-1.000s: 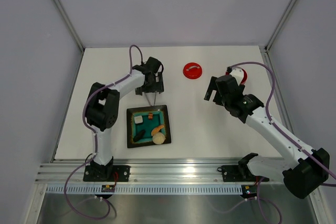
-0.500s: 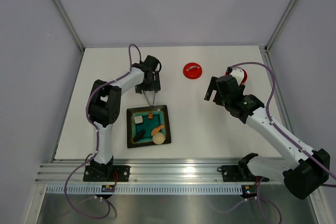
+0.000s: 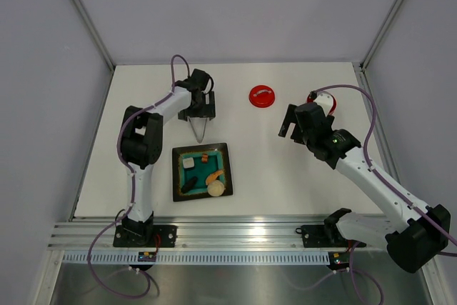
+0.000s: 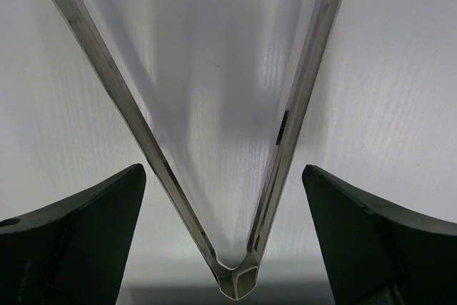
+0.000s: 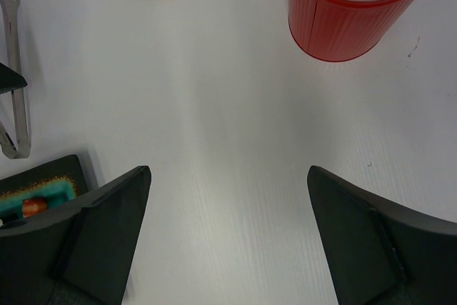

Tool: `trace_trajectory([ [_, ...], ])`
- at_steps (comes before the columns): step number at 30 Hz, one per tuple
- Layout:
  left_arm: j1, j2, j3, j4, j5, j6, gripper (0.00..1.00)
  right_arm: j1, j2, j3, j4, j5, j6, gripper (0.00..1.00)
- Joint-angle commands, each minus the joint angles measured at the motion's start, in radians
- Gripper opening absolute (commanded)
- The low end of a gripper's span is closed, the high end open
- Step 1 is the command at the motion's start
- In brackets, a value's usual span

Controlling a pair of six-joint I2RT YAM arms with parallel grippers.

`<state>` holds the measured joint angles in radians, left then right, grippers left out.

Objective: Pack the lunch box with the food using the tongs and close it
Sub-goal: Pick up the clamp at the center of the board.

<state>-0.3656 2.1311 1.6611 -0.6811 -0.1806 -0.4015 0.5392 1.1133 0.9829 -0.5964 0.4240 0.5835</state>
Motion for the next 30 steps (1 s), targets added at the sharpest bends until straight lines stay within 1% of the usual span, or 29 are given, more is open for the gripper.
trace_trajectory([
  [1, -0.003, -0.002, 0.022, 0.026, 0.026, 0.027, 0.99, -0.002, -0.023, 0.002, -0.003, 0.004, 0.016, 0.99],
  [7, 0.005, 0.019, 0.008, 0.045, 0.05, 0.003, 0.99, -0.004, -0.024, -0.004, -0.006, 0.004, 0.016, 0.99],
  [13, 0.043, 0.015, -0.073, 0.113, 0.125, -0.068, 0.95, -0.004, -0.038, -0.007, -0.013, 0.016, 0.018, 0.99],
  [20, 0.05, 0.046, -0.049, 0.075, 0.087, -0.06, 0.91, -0.004, -0.036, -0.01, -0.009, 0.015, 0.015, 0.99],
  [22, 0.048, 0.046, -0.037, 0.06, 0.072, -0.054, 0.83, -0.002, -0.032, -0.009, -0.01, 0.012, 0.016, 0.99],
  [24, 0.05, 0.036, -0.027, 0.048, 0.049, -0.034, 0.74, -0.004, -0.03, -0.012, -0.009, 0.012, 0.018, 1.0],
  [25, 0.048, 0.03, -0.018, 0.037, 0.04, -0.027, 0.62, -0.004, -0.032, -0.012, -0.008, 0.01, 0.018, 0.99],
  [26, 0.05, 0.024, -0.015, 0.032, 0.021, -0.011, 0.59, -0.004, -0.032, -0.015, -0.006, 0.012, 0.019, 0.99],
  [28, 0.05, -0.019, -0.012, 0.035, 0.026, 0.012, 0.47, -0.004, -0.033, -0.018, -0.008, 0.013, 0.021, 0.99],
  [30, 0.048, -0.062, -0.021, 0.048, 0.032, 0.041, 0.39, -0.004, -0.035, -0.018, -0.006, 0.012, 0.021, 0.99],
])
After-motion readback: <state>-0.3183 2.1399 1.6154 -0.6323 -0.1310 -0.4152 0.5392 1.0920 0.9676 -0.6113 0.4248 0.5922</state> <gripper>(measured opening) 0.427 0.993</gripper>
